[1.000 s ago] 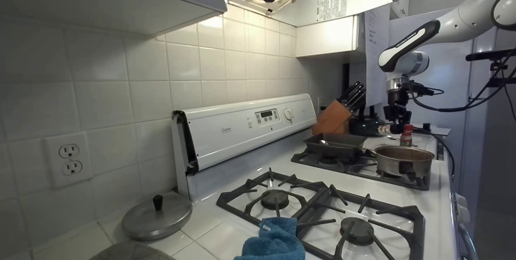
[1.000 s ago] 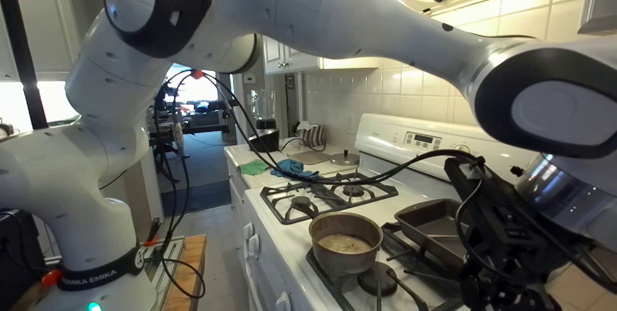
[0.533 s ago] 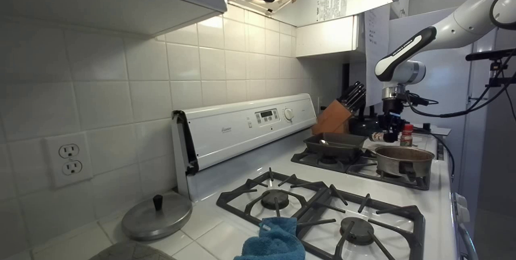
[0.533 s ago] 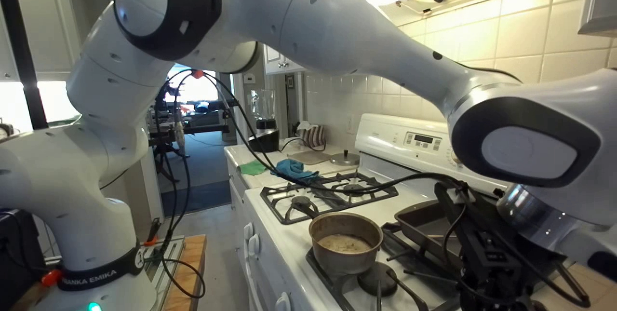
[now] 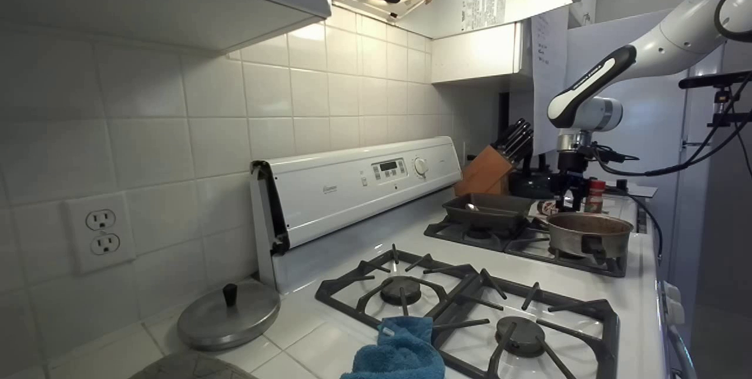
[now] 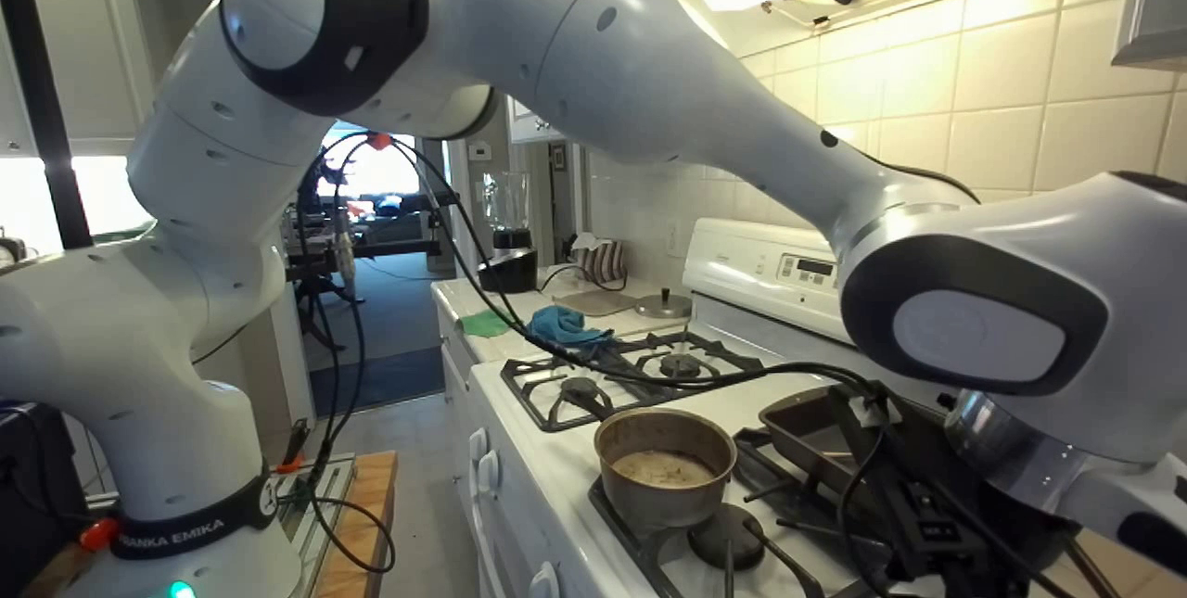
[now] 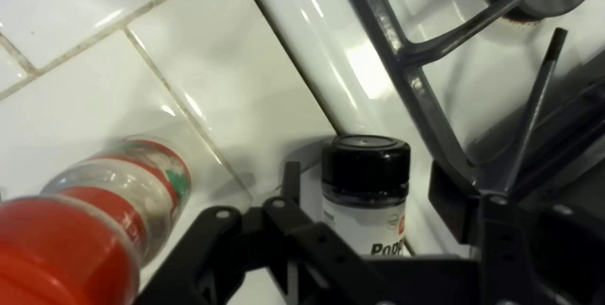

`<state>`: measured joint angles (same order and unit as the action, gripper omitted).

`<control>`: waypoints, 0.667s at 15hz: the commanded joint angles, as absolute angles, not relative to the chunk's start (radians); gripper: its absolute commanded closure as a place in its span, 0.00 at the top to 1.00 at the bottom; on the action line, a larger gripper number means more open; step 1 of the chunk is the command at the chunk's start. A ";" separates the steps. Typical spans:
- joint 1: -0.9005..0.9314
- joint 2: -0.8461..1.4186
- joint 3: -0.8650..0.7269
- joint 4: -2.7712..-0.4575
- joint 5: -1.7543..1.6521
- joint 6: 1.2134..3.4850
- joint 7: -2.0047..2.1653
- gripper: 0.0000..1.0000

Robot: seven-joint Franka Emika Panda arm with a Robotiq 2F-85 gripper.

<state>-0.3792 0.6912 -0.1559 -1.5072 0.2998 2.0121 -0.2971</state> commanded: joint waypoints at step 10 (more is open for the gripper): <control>-0.378 0.616 -0.134 -1.629 0.266 2.204 -0.287 1.00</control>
